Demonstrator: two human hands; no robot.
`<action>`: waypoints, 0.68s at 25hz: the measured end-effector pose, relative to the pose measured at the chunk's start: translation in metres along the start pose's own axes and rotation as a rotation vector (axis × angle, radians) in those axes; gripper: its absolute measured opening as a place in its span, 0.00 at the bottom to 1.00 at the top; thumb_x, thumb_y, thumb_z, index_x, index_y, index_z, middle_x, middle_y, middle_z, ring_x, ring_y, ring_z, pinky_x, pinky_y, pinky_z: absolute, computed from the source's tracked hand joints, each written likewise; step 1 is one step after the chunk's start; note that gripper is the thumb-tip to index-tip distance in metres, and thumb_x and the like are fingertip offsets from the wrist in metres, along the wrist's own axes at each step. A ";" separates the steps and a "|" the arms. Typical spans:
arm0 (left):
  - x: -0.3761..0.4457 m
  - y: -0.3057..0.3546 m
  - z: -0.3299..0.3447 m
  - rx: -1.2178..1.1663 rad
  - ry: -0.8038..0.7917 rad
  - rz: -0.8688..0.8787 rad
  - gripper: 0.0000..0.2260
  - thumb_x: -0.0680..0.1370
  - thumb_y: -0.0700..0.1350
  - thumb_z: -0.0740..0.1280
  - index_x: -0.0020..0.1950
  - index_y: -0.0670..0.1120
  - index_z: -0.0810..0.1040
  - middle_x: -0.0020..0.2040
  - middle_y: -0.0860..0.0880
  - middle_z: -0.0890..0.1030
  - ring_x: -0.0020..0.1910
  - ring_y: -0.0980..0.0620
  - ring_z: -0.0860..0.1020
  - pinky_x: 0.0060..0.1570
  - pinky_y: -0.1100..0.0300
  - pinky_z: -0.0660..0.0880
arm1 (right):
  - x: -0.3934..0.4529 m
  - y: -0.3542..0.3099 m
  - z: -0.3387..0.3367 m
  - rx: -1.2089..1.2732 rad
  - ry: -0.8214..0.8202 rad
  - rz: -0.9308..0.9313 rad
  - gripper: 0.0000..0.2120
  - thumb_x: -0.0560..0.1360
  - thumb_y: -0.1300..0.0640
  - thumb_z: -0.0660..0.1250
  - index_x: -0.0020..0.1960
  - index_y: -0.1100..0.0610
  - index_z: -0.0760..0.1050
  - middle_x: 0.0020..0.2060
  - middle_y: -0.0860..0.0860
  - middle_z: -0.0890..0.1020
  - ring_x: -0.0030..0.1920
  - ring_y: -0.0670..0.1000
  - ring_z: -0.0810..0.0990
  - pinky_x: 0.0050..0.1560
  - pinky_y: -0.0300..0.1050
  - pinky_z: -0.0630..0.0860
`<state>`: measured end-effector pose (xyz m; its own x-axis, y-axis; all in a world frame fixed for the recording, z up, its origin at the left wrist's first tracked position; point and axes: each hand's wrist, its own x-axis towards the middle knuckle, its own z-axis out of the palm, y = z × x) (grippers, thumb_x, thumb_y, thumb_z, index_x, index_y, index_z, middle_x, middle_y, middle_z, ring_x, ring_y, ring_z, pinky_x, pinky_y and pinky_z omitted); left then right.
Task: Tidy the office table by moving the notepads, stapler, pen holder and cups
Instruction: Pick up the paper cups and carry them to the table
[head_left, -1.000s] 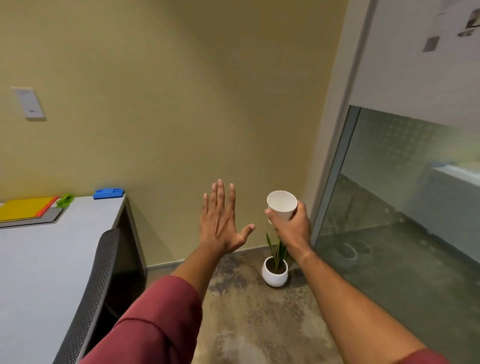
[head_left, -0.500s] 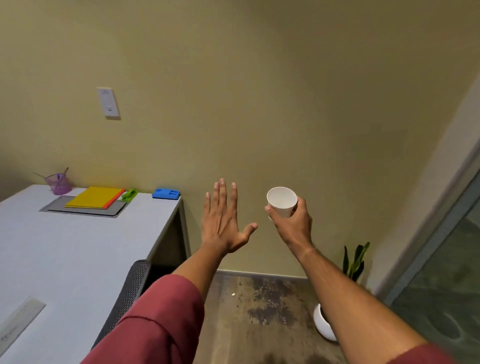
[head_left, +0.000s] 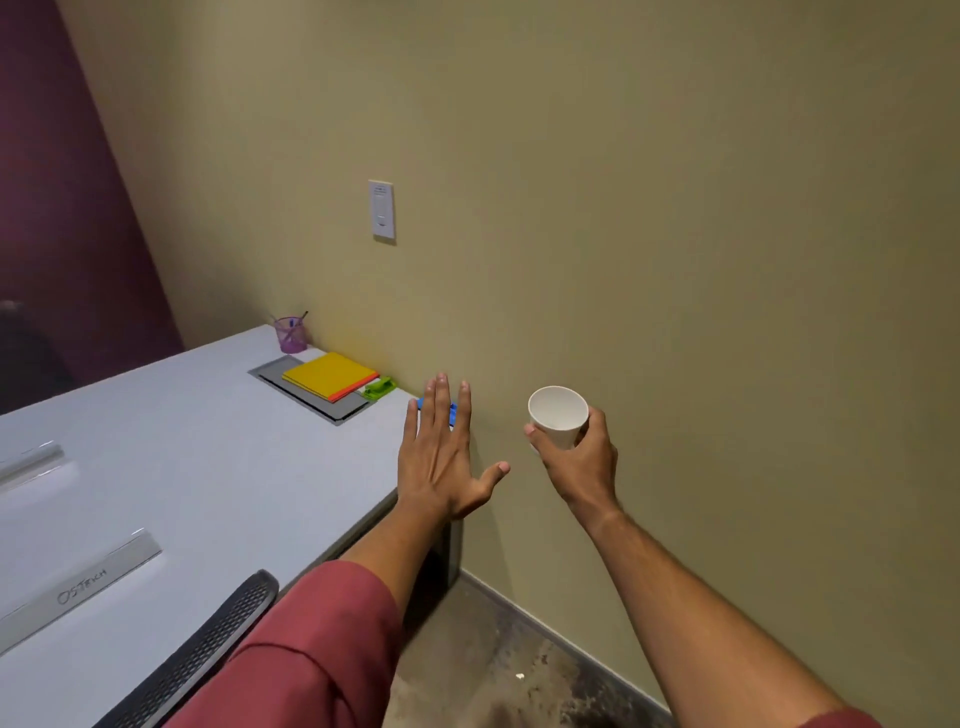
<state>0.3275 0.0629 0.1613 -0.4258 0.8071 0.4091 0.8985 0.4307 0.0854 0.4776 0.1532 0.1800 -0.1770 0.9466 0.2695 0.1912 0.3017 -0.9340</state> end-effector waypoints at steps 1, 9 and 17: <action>0.005 -0.001 0.003 0.026 -0.005 -0.023 0.49 0.70 0.75 0.48 0.78 0.46 0.31 0.79 0.40 0.36 0.79 0.43 0.35 0.77 0.46 0.37 | 0.012 0.003 0.006 0.011 -0.032 -0.006 0.30 0.64 0.48 0.79 0.61 0.53 0.72 0.53 0.50 0.81 0.54 0.52 0.79 0.55 0.48 0.77; 0.040 -0.046 0.022 0.145 -0.017 -0.242 0.49 0.71 0.75 0.49 0.79 0.46 0.33 0.79 0.41 0.33 0.78 0.43 0.33 0.76 0.46 0.35 | 0.074 0.018 0.082 0.101 -0.265 -0.020 0.32 0.64 0.49 0.80 0.63 0.55 0.72 0.55 0.51 0.81 0.55 0.53 0.79 0.55 0.46 0.77; 0.083 -0.128 0.055 0.204 0.014 -0.436 0.49 0.72 0.75 0.49 0.78 0.47 0.30 0.79 0.42 0.32 0.77 0.43 0.31 0.76 0.45 0.35 | 0.117 0.020 0.201 0.140 -0.499 -0.084 0.33 0.65 0.48 0.80 0.64 0.54 0.70 0.56 0.49 0.79 0.56 0.51 0.77 0.50 0.38 0.73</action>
<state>0.1713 0.0965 0.1342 -0.7557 0.5284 0.3870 0.5963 0.7995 0.0729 0.2666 0.2474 0.1461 -0.6313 0.7398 0.2325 0.0314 0.3239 -0.9456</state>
